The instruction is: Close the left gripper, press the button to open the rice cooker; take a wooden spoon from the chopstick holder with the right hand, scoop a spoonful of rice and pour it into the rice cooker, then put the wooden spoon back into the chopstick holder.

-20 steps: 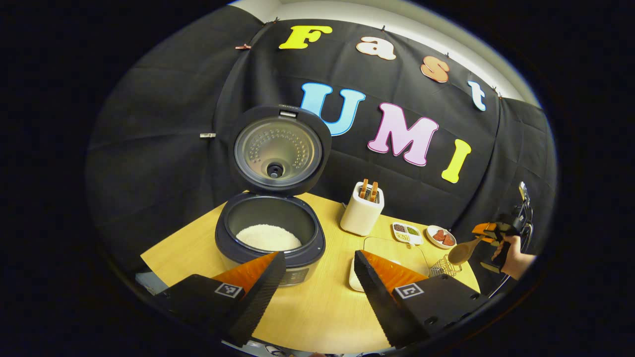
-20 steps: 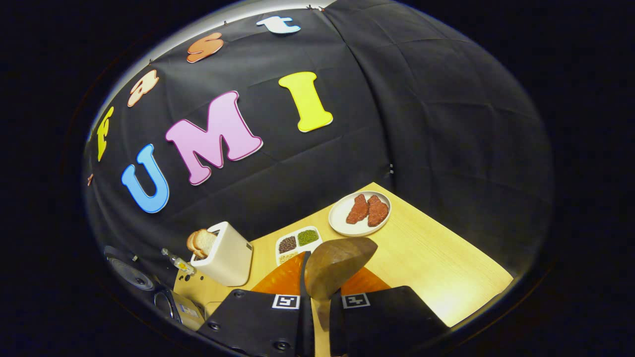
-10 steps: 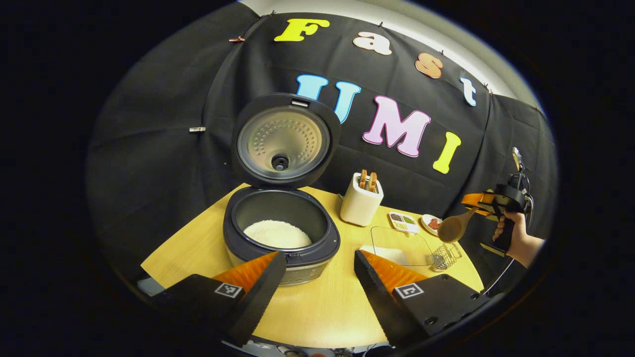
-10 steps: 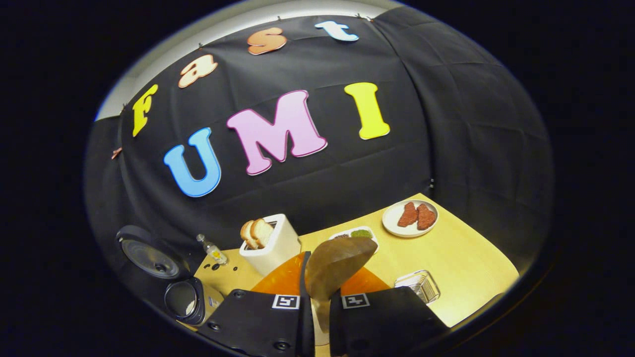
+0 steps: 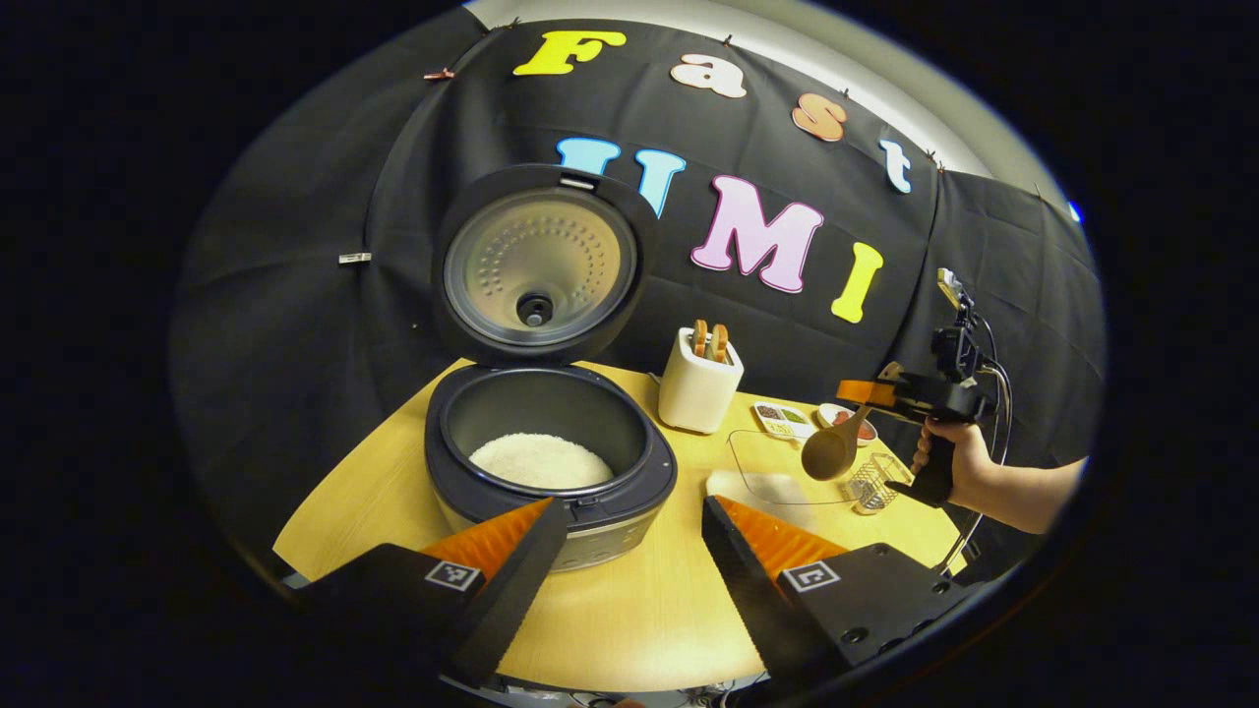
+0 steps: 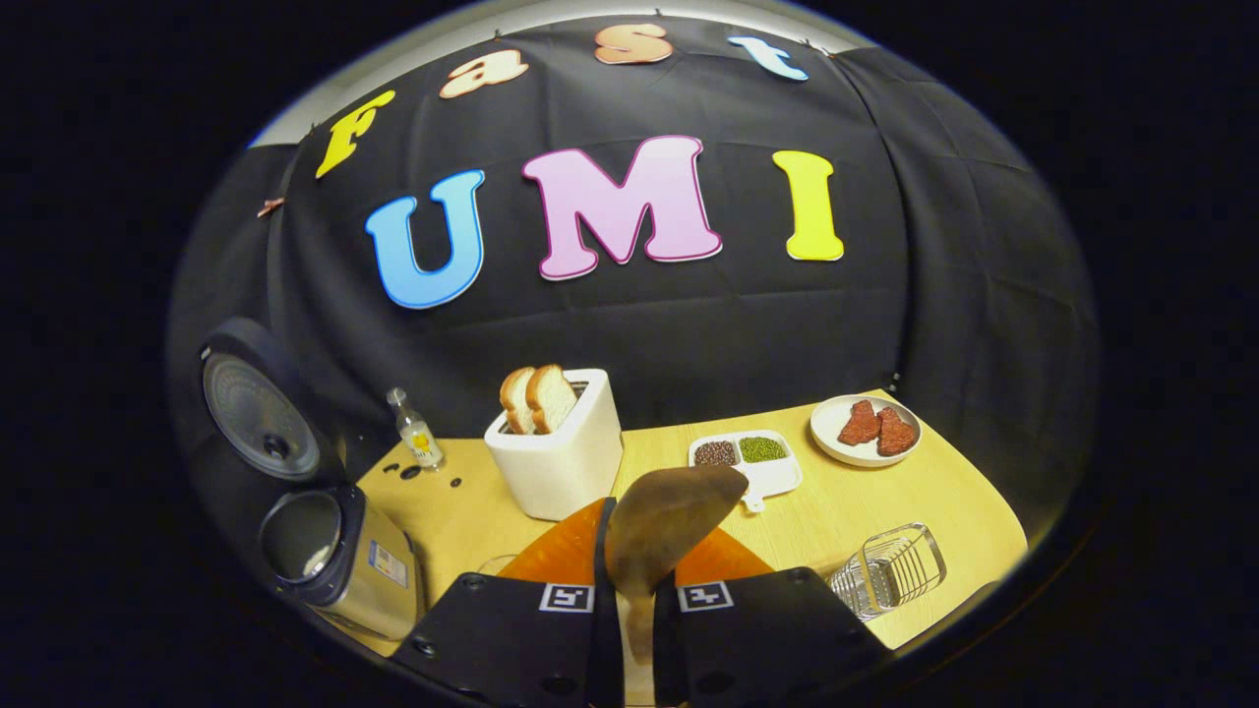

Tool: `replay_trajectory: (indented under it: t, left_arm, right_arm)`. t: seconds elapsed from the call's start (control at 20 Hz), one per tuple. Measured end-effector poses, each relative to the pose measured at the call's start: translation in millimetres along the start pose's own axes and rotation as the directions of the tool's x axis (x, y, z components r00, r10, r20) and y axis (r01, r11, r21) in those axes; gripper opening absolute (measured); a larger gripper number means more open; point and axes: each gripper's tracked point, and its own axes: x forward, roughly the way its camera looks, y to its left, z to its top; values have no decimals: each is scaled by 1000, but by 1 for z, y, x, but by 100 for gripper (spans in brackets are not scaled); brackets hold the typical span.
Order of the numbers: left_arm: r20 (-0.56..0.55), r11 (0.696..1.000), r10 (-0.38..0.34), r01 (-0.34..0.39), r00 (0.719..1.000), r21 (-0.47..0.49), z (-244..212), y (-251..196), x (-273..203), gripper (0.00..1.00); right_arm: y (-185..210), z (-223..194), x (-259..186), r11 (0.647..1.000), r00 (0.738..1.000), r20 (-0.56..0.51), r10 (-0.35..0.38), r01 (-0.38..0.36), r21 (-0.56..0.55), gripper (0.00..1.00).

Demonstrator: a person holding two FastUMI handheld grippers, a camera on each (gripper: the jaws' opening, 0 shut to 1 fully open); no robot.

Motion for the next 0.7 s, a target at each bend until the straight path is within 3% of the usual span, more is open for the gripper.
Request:
replay_trajectory:
  t: [0.3,0.55,0.7]
  left_arm:
    - [-60,1000,11,-10,998,17,-35,25,8,96]
    - [-73,1000,-10,9,997,-11,-37,30,14,96]
    - [-65,1000,-12,11,998,-19,-31,30,14,96]
  right_arm:
    - [-9,-37,23,985,997,32,-72,76,-153,16]
    - [15,-64,19,994,998,1,-65,65,-92,16]
    - [34,-69,15,998,999,-15,-50,51,31,16]
